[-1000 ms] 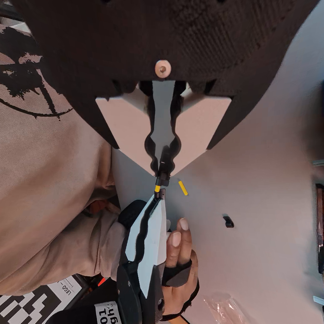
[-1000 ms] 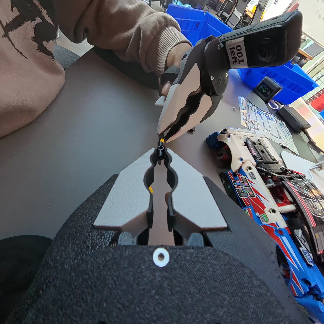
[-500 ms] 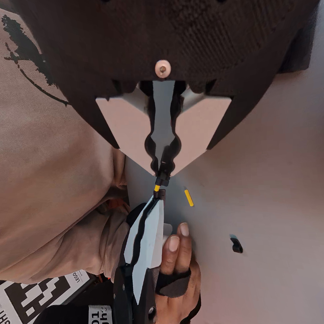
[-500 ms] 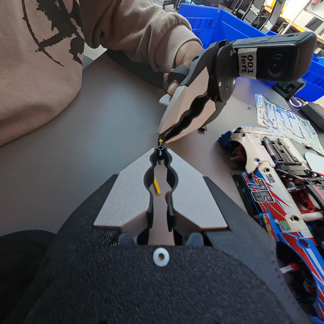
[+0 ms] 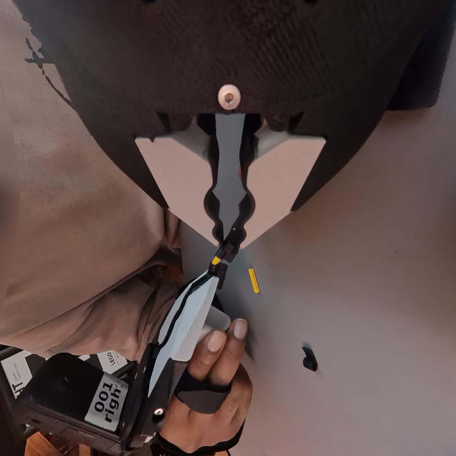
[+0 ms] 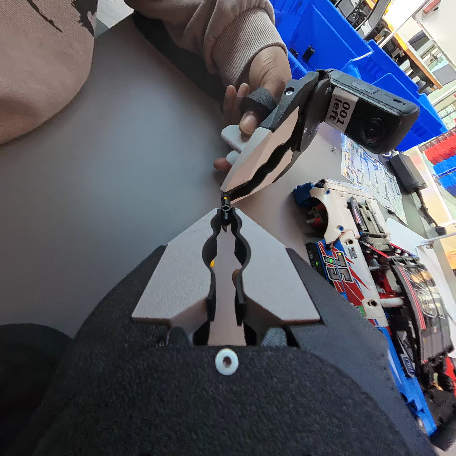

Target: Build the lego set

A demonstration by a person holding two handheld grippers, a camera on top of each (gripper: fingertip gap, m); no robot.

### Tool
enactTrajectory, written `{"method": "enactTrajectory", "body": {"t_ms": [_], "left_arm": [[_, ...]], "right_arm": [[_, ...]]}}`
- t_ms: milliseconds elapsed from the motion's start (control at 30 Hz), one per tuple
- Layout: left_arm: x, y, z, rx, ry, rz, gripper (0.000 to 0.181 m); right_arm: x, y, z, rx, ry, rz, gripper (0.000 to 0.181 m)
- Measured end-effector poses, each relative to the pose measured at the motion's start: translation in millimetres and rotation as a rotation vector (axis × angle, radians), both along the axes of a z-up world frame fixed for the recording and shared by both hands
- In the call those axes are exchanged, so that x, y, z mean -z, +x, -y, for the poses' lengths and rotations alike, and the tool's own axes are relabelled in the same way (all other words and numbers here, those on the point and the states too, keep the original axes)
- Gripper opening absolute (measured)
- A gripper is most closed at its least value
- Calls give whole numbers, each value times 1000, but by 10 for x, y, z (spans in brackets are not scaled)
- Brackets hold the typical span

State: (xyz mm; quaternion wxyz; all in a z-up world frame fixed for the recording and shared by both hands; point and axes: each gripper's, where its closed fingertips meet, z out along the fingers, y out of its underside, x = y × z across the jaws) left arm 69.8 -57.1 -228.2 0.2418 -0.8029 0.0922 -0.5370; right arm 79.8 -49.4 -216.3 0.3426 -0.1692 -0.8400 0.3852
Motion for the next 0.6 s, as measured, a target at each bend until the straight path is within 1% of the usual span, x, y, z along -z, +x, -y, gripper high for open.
{"method": "enactTrajectory", "body": {"t_ms": [67,133,333,500,600], "left_arm": [[2,-15,-26,-21,-9,5,7],[5,-18,-35,-28,-10,6,7],[56,-29,-60,-48,0,-64,6],[91,-83,-82,-76,24,-141,7],[83,-106,-100,-102,26,-134,7]], "right_arm": [[2,-24,-39,27,39,-15,5],[16,-8,-28,21,54,-6,5],[128,20,-8,13,119,32,5],[164,-31,-35,70,140,0,5],[154,-58,-65,117,125,-22,5]]}}
